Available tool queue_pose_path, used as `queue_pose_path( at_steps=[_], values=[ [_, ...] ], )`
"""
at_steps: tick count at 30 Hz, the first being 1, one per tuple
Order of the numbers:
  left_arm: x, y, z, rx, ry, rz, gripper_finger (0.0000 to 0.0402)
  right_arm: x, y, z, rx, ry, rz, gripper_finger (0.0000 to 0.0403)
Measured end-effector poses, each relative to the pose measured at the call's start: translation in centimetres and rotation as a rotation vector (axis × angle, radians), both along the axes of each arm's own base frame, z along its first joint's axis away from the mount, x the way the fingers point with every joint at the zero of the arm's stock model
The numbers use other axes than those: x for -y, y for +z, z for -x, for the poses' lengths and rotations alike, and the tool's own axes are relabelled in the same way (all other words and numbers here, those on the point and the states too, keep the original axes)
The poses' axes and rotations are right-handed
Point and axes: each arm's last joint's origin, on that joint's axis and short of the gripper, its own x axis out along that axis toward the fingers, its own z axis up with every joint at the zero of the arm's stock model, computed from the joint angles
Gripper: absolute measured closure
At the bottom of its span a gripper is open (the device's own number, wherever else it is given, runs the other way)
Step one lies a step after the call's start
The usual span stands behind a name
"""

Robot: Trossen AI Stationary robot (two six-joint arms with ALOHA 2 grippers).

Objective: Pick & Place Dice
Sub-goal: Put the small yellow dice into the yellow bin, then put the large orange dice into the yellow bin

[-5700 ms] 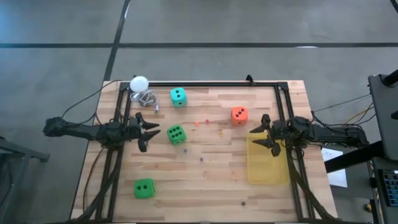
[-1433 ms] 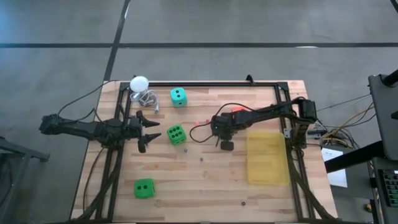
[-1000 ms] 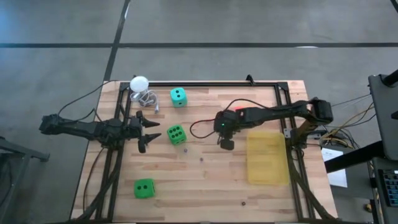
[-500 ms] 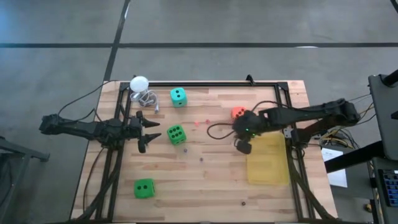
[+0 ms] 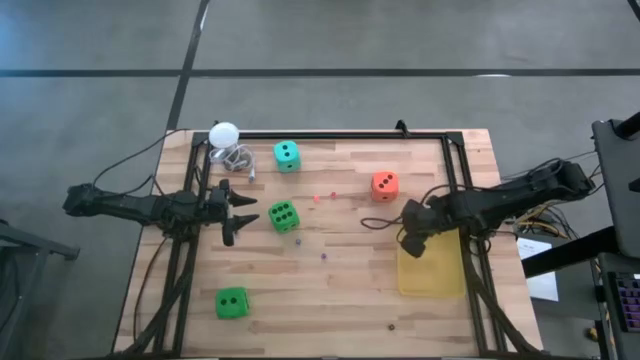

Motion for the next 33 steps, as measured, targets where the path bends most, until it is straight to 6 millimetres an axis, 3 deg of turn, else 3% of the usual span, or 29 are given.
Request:
queue_pose_path(
  at_steps=[8, 16, 24, 33],
  values=[
    [0.0, -0.1, 0.0, 0.001, 0.005, 0.019, 0.0159, -0.3, -1.8, 0.1, -0.082, -0.022, 0.006, 0.0363],
    [0.0, -0.2, 0.0, -0.006, 0.007, 0.017, 0.0159, -0.5, -3.1, -0.6, -0.164, 0.010, 0.029, 0.0325],
    [0.0, -0.2, 0.0, -0.011, 0.006, 0.012, 0.0159, -0.7, -3.7, -1.7, -0.124, 0.020, 0.024, 0.0314],
    [0.0, -0.3, 0.0, -0.016, 0.006, 0.012, 0.0159, -0.6, -3.1, -1.5, -0.090, 0.042, 0.028, 0.0237]
  ],
)
